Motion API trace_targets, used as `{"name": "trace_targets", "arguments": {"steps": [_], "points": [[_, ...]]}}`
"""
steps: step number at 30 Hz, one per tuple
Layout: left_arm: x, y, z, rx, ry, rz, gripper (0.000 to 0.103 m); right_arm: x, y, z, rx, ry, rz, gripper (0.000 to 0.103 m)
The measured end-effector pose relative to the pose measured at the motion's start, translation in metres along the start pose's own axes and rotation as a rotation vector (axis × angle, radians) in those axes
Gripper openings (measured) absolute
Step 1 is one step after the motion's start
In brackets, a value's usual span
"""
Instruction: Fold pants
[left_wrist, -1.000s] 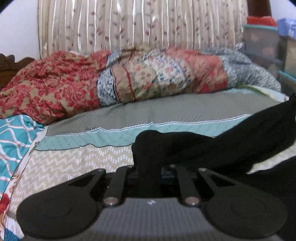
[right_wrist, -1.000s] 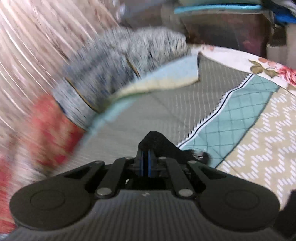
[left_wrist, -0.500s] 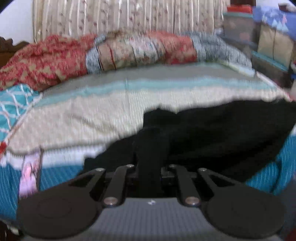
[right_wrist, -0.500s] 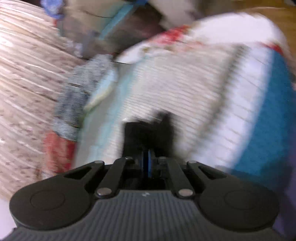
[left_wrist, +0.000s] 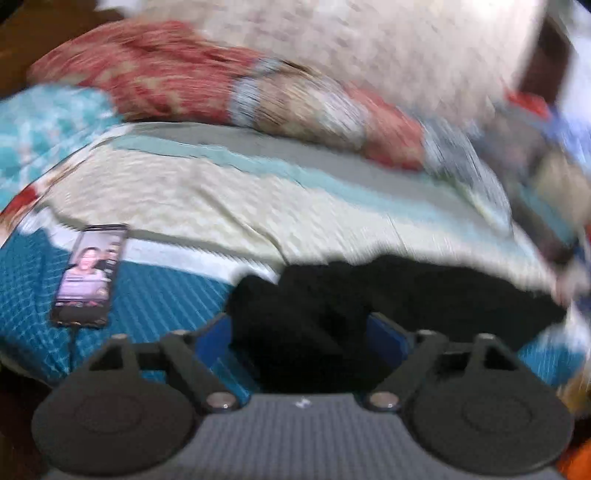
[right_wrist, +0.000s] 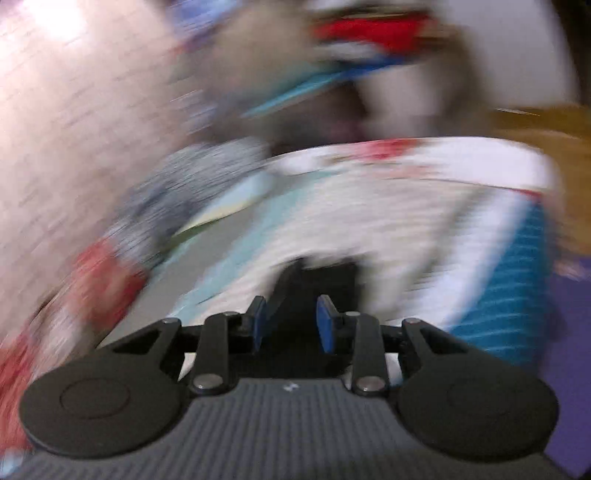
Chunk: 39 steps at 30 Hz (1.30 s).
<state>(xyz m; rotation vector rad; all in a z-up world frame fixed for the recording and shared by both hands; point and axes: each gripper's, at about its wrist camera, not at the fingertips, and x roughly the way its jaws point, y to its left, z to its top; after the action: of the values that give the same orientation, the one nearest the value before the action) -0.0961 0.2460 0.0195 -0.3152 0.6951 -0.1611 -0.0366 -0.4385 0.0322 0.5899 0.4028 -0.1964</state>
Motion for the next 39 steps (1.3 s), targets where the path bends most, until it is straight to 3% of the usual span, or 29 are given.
{"name": "trace_targets", "arguments": {"steps": [3,6,8,9,10,11,12,13,14,15,16,19,20,21,22,23,25,27,28,29,31,33,37,39], "points": [[0.021,0.029,0.036,-0.119,0.021,-0.031,0.086,0.022,0.078,-0.034,-0.219,0.174,0.198,0.035],[0.069,0.022,0.064,-0.007,0.084,0.021,0.086,0.041,0.146,-0.091,-0.375,0.361,0.379,0.035],[0.106,0.006,0.075,0.073,0.16,-0.028,0.091,0.055,0.179,-0.13,-0.436,0.484,0.438,0.035],[0.125,-0.003,0.076,0.097,0.214,-0.073,0.098,0.061,0.193,-0.151,-0.476,0.53,0.453,0.035],[0.142,-0.011,0.075,0.115,0.267,-0.113,0.098,0.064,0.204,-0.169,-0.518,0.566,0.461,0.035],[0.159,-0.022,0.07,0.142,0.321,-0.134,0.092,0.066,0.213,-0.185,-0.561,0.599,0.462,0.035],[0.174,-0.033,0.063,0.185,0.367,-0.118,0.053,0.069,0.22,-0.202,-0.6,0.635,0.45,0.035],[0.183,-0.043,0.057,0.227,0.396,-0.098,0.039,0.076,0.224,-0.208,-0.621,0.661,0.433,0.035],[0.186,-0.048,0.054,0.244,0.39,-0.081,0.037,0.08,0.228,-0.219,-0.647,0.683,0.406,0.035],[0.179,-0.05,0.057,0.238,0.329,-0.062,0.018,0.078,0.229,-0.226,-0.669,0.676,0.39,0.036],[0.166,-0.045,0.064,0.205,0.261,-0.058,0.015,0.075,0.231,-0.23,-0.695,0.647,0.386,0.036],[0.095,-0.015,0.088,0.041,-0.131,0.026,0.017,0.073,0.24,-0.226,-0.691,0.64,0.379,0.036],[0.08,-0.003,0.088,-0.023,-0.215,0.063,0.02,0.073,0.231,-0.23,-0.673,0.642,0.376,0.037],[0.075,0.006,0.085,-0.072,-0.243,0.095,0.037,0.072,0.225,-0.233,-0.659,0.642,0.373,0.037],[0.082,0.013,0.081,-0.081,-0.21,0.135,0.056,0.073,0.226,-0.234,-0.659,0.639,0.37,0.038],[0.093,0.018,0.077,-0.07,-0.154,0.171,0.062,0.074,0.23,-0.236,-0.676,0.635,0.367,0.04],[0.112,0.03,0.064,-0.062,-0.026,0.226,0.064,0.074,0.238,-0.24,-0.727,0.622,0.365,0.042],[0.108,0.05,0.051,-0.146,0.025,0.208,0.069,0.069,0.25,-0.239,-0.774,0.598,0.377,0.042],[0.103,0.06,0.045,-0.206,0.022,0.19,0.078,0.067,0.255,-0.24,-0.787,0.583,0.392,0.042],[0.091,0.071,0.038,-0.275,0.006,0.171,0.081,0.065,0.261,-0.24,-0.799,0.566,0.41,0.042],[0.069,0.09,0.024,-0.381,-0.027,0.141,0.082,0.053,0.279,-0.24,-0.847,0.538,0.489,0.043],[0.052,0.103,0.01,-0.455,-0.036,0.12,0.081,0.043,0.304,-0.248,-0.938,0.514,0.599,0.049],[0.033,0.112,-0.003,-0.5,-0.031,0.094,0.081,0.025,0.368,-0.286,-1.183,0.459,0.832,0.073],[0.026,0.111,-0.007,-0.503,-0.037,0.071,0.081,0.025,0.393,-0.314,-1.284,0.467,0.909,0.074]]}}
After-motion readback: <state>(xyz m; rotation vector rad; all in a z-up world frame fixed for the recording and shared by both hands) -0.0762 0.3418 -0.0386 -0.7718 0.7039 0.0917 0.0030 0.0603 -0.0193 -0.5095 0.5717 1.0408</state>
